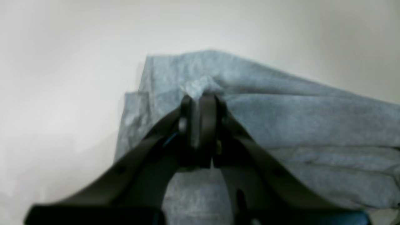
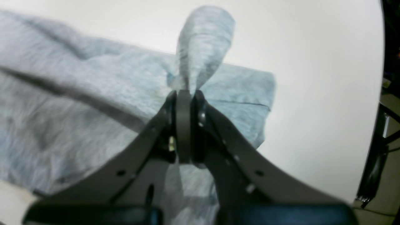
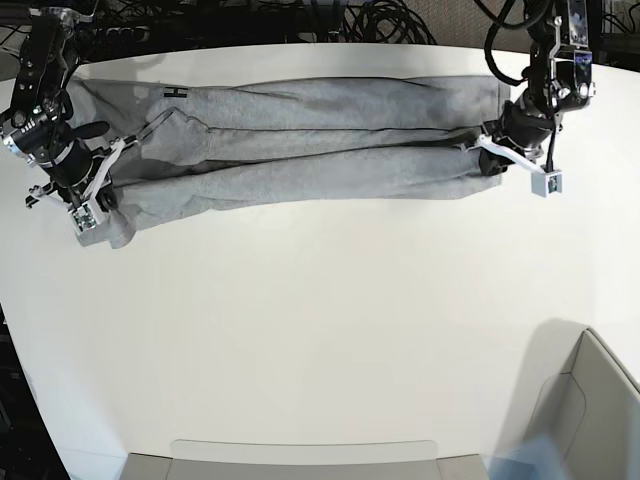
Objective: Fold the T-shirt properly
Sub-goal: 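Lay the folded strip down and release it with both grippers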
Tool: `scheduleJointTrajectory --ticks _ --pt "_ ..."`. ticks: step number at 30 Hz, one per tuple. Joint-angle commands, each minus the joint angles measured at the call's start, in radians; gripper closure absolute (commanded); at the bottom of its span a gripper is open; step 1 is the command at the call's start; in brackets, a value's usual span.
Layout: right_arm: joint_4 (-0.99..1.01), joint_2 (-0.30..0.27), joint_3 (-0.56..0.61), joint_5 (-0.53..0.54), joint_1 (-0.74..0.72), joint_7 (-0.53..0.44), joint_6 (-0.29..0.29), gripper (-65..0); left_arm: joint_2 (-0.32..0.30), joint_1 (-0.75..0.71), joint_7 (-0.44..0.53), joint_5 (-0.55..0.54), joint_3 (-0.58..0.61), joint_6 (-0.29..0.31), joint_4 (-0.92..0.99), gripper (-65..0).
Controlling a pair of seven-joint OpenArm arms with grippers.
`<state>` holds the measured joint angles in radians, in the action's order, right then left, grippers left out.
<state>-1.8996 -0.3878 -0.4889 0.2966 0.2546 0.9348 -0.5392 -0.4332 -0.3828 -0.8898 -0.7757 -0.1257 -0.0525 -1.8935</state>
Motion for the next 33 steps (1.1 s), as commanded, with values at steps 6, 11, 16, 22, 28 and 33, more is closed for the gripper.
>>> scheduleJointTrajectory --ticks 6,11,16,22,28,33 --pt "-0.022 -0.017 -0.009 0.003 0.050 -0.015 -0.003 0.0 -0.014 -0.025 0.021 -0.001 -0.010 0.003 -0.074 -4.0" --pt "-0.036 -0.015 -0.055 0.005 0.081 -0.015 -0.003 0.0 -0.016 -0.060 0.021 -0.001 -0.058 0.003 -0.076 -4.0" --pt "-0.053 -0.017 -0.101 0.005 0.082 -0.015 -0.005 0.0 -0.016 -0.058 -0.016 -0.003 -0.107 0.007 -0.077 -4.0" --pt "-0.053 -0.009 -0.096 0.005 0.125 -0.015 -0.006 0.0 -0.014 -0.057 -0.073 -0.003 -0.096 0.007 -0.077 -4.0" --pt "-0.050 -0.001 -0.096 0.005 0.174 -0.015 -0.006 0.0 -0.016 -0.086 -0.076 -0.001 -0.105 0.007 -0.076 -4.5" --pt "-0.050 -0.001 -0.090 0.005 0.194 -0.015 -0.006 -0.5 -0.016 -0.091 -0.078 -0.004 -0.096 0.004 -0.076 -21.1"
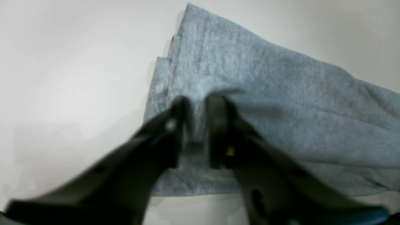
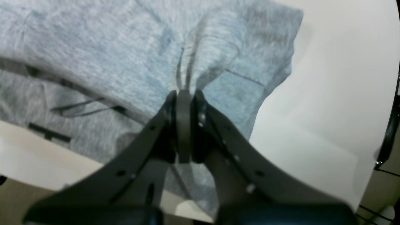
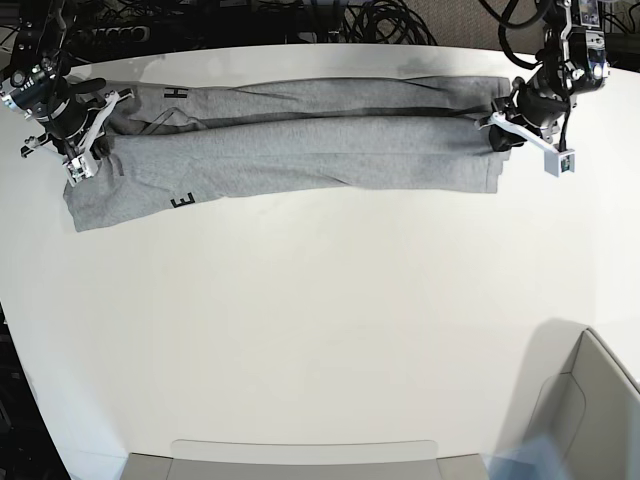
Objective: Fold the T-shirt properly
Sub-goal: 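Lay the folded strip down and release it with both grippers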
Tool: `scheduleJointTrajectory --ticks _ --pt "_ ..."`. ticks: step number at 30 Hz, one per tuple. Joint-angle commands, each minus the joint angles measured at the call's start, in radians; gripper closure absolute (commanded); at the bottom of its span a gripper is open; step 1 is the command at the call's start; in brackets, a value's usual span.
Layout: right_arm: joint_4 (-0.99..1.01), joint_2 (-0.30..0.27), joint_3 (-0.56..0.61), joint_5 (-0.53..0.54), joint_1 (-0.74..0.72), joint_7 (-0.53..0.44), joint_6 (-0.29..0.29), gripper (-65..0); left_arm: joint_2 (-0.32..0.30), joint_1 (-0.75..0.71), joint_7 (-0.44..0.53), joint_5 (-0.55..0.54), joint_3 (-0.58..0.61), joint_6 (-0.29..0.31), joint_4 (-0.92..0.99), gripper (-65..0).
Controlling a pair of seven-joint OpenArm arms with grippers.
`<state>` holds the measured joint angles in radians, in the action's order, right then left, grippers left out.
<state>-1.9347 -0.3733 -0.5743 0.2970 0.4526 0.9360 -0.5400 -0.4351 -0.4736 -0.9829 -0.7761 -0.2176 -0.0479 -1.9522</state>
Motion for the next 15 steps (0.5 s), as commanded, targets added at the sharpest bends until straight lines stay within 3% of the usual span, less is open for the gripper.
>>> scheduleJointTrajectory --ticks 1,2,4,6,12,15 --pt "-0.015 -0.016 0.003 0.005 -0.002 -0.016 -0.005 -5.4 -0.014 0.000 0.017 -0.004 -0.004 -0.002 -0.019 -26.5" --pt "-0.015 -0.016 0.003 0.005 -0.001 -0.016 -0.005 -10.3 -0.014 0.000 0.025 -0.004 -0.003 -0.002 -0.019 -29.4" --pt "-0.015 -0.016 0.003 0.005 -0.001 -0.016 -0.005 -17.4 -0.014 0.000 0.026 -0.004 -0.003 -0.002 -0.019 -28.7" --pt "-0.015 -0.016 0.003 0.005 -0.001 -0.016 -0.005 -21.1 -0.014 0.006 0.023 -0.004 -0.003 -0.002 -0.014 -28.9" --pt "-0.010 -0.016 0.004 0.005 -0.002 -0.016 -0.005 -19.7 -0.051 0.009 0.035 -0.006 0.054 0.001 0.037 -29.5" --pt "-0.009 -0.017 0.033 0.005 -0.004 -0.016 -0.005 -19.7 -0.077 0.009 0.111 -0.006 0.122 0.001 0.126 -29.5"
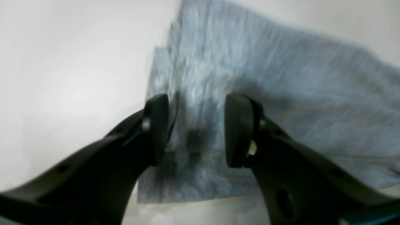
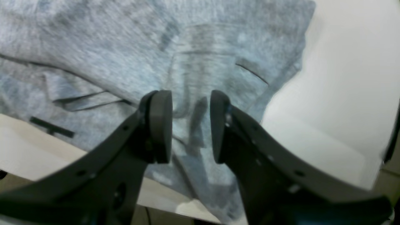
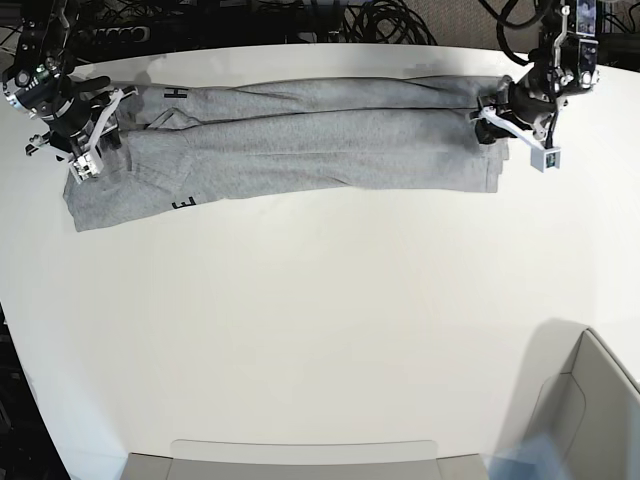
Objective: Fold the T-shirt properly
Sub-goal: 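Lay the folded strip down and release it with both grippers, then move the left gripper inward along the strip and pinch its middle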
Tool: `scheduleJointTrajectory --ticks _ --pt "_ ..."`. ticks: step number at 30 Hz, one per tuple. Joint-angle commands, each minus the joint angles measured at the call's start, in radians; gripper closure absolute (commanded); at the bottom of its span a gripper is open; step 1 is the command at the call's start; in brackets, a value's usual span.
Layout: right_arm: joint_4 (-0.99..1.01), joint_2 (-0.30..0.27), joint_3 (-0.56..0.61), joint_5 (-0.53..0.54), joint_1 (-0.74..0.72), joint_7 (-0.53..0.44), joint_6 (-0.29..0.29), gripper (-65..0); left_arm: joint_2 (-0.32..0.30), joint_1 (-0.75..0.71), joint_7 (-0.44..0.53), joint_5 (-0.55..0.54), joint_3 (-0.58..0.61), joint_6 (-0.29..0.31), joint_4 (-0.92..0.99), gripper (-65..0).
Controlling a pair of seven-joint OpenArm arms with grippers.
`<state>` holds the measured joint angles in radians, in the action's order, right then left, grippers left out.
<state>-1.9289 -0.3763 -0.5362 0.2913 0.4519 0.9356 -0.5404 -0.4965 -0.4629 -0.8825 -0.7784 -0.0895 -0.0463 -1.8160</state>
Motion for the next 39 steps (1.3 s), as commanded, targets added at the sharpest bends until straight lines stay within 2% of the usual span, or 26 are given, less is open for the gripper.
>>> scheduleJointTrajectory --ticks 1,5,13,17,20,23,24,27,31,32,35,39 --pt "-0.014 -0.016 0.009 0.010 -0.002 -0.016 -0.005 -19.7 -0.021 -0.001 0.042 -0.003 0.010 0.001 0.022 -29.5" --pt "-0.013 -0.014 0.037 0.010 -0.002 -0.016 -0.005 -19.7 -0.026 0.003 0.105 -0.005 0.050 0.001 0.081 -29.5" --pt "0.036 -0.022 0.046 0.010 -0.008 -0.020 -0.005 -19.7 -0.026 0.042 0.119 -0.031 0.092 0.012 0.190 -29.5" --pt "0.042 -0.031 0.047 0.010 -0.008 -0.022 -0.005 -19.7 -0.027 0.052 0.105 -0.125 0.086 0.148 0.247 -29.2" --pt "0.042 -0.033 0.049 0.010 -0.008 -0.022 -0.005 -19.7 -0.027 0.069 0.101 -0.171 0.093 0.187 0.309 -27.9" --pt "0.042 -0.036 0.049 0.010 -0.008 -0.022 -0.005 -19.7 -0.027 0.071 0.056 -0.195 0.093 0.268 0.302 -26.3" --pt "0.042 -0.036 0.047 0.010 -0.008 -0.022 -0.005 -19.7 -0.027 0.072 0.044 -0.192 0.093 0.300 0.289 -25.4" --pt "0.042 -0.036 0.046 0.010 -0.009 -0.022 -0.005 -19.7 -0.027 0.072 0.018 -0.191 0.093 0.345 0.281 -19.7" --pt "0.042 -0.034 0.044 0.010 -0.009 -0.022 -0.005 -19.7 -0.027 0.072 0.024 -0.186 0.081 0.345 0.289 -3.4" --pt "0.042 -0.034 0.043 0.010 -0.009 -0.022 -0.005 -19.7 -0.027 0.072 0.033 -0.178 0.070 0.345 0.299 -1.9" --pt "0.041 -0.034 0.043 0.010 -0.009 -0.022 -0.005 -19.7 -0.027 0.069 0.055 -0.143 0.023 0.342 0.315 -2.3" --pt "0.036 -0.033 0.041 0.010 -0.009 -0.022 -0.005 -19.7 -0.023 0.068 0.055 -0.106 -0.100 0.340 0.310 -2.3"
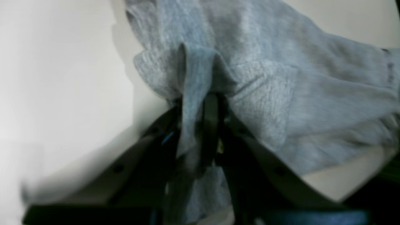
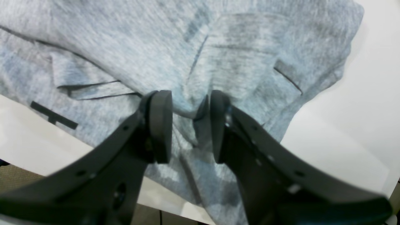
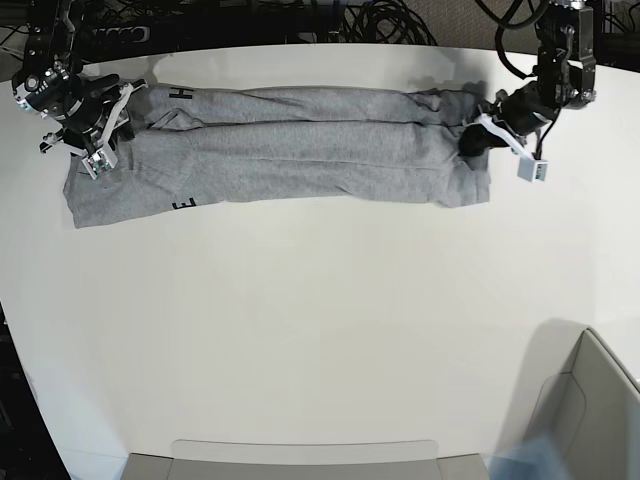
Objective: Fold the T-shirt properly
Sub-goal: 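Move the left gripper inward along the strip and pinch its middle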
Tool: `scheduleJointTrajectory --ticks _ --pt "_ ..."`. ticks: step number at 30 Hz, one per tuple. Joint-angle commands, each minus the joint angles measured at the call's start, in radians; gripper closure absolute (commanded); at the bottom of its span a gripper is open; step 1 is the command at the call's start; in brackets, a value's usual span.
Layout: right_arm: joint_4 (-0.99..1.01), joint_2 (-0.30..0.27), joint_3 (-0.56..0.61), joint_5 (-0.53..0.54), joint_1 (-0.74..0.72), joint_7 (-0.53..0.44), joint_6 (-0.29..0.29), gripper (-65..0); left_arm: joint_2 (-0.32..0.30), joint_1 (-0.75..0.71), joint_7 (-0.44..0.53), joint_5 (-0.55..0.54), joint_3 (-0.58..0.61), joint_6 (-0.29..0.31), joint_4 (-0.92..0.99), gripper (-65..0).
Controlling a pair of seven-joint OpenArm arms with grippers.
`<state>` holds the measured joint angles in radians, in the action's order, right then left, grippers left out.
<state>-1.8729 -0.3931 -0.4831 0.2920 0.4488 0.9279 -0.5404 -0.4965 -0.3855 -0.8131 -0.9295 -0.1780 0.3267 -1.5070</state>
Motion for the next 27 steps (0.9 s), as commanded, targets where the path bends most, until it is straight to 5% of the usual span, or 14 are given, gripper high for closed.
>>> scheduleJointTrajectory --ticks 1,7,16,19,27 --pt "-0.020 -0.016 -0.012 0.009 -0.006 -0.014 -0.005 -19.7 -0.023 -0.010 -0.016 0.046 -0.053 -0.033 0.001 -2.3" --pt "-0.020 -0.010 -0.007 0.009 -0.006 -0.014 -0.005 -19.7 -0.024 -0.007 -0.027 0.040 -0.176 -0.033 -0.050 -2.3" --pt "-0.043 0.021 -0.006 0.009 -0.032 -0.011 -0.005 -19.7 -0.020 -0.013 -0.033 0.045 -0.180 -0.033 -0.272 -2.3" --pt "-0.057 0.036 -0.006 0.009 -0.032 -0.011 -0.005 -19.7 -0.017 -0.013 -0.104 0.045 -0.177 -0.034 -0.335 -2.3" --pt "-0.058 0.041 -0.004 0.008 -0.045 -0.010 -0.005 -19.7 0.104 -0.031 -0.171 0.046 -0.116 -0.034 -0.462 -2.3"
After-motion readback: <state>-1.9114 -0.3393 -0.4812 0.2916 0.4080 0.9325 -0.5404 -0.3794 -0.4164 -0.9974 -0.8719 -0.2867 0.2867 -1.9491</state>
